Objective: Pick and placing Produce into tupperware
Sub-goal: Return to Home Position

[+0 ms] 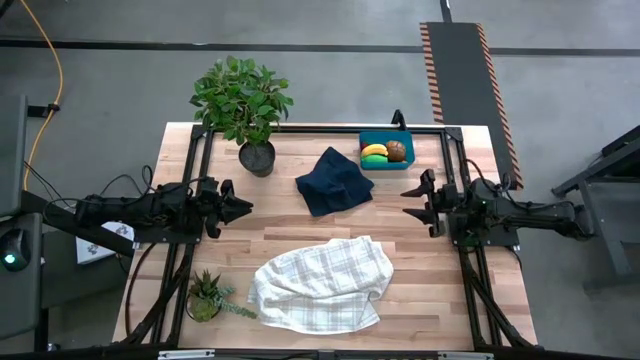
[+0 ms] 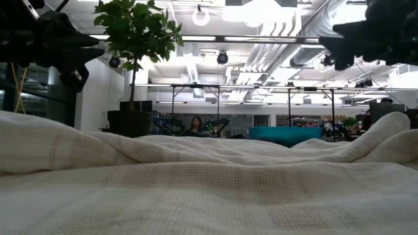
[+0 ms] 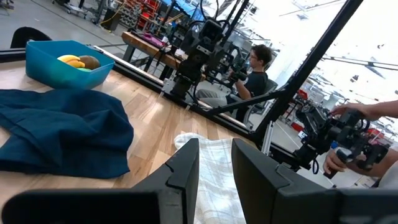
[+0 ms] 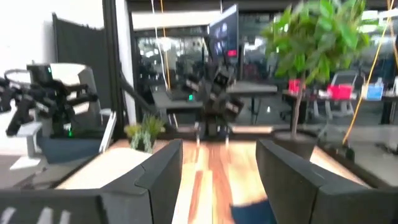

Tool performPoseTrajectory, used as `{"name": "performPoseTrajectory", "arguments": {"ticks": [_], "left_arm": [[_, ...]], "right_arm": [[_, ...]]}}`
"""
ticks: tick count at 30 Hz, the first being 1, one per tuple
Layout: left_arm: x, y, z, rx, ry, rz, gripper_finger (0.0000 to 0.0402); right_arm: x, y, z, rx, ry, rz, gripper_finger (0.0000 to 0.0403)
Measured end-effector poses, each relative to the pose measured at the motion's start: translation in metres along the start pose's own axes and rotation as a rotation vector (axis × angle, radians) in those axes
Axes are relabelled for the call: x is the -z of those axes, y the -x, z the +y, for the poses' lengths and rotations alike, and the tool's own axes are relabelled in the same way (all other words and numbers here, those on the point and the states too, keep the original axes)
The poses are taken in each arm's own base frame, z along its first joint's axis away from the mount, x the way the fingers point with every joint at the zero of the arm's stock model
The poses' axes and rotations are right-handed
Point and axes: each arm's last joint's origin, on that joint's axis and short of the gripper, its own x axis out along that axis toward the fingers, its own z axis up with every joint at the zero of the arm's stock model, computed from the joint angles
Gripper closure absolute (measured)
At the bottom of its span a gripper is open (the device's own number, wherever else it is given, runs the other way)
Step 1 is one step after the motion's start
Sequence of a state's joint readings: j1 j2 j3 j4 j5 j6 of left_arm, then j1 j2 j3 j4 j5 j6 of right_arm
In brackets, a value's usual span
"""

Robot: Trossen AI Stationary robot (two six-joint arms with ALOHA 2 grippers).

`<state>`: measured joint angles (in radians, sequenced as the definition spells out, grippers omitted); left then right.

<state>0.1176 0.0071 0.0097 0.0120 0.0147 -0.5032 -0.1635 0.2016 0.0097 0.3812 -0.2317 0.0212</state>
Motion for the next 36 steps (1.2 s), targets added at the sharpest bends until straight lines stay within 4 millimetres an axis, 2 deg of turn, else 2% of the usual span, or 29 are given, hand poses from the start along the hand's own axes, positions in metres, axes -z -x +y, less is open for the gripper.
{"name": "performPoseTrajectory", "arguments": {"ticks": [26,36], "left_arm": [[0.000,0.000,0.000,0.000,0.000,-0.001,0.0318],[0.000,0.000,0.000,0.001,0.000,0.000,0.0318]], "right_arm": [[0.031,0.005,0.000,0.033,-0.108,0.318,0.0206],[0.032,0.005,0.000,0.053,-0.233,0.322,0.0206]]}}
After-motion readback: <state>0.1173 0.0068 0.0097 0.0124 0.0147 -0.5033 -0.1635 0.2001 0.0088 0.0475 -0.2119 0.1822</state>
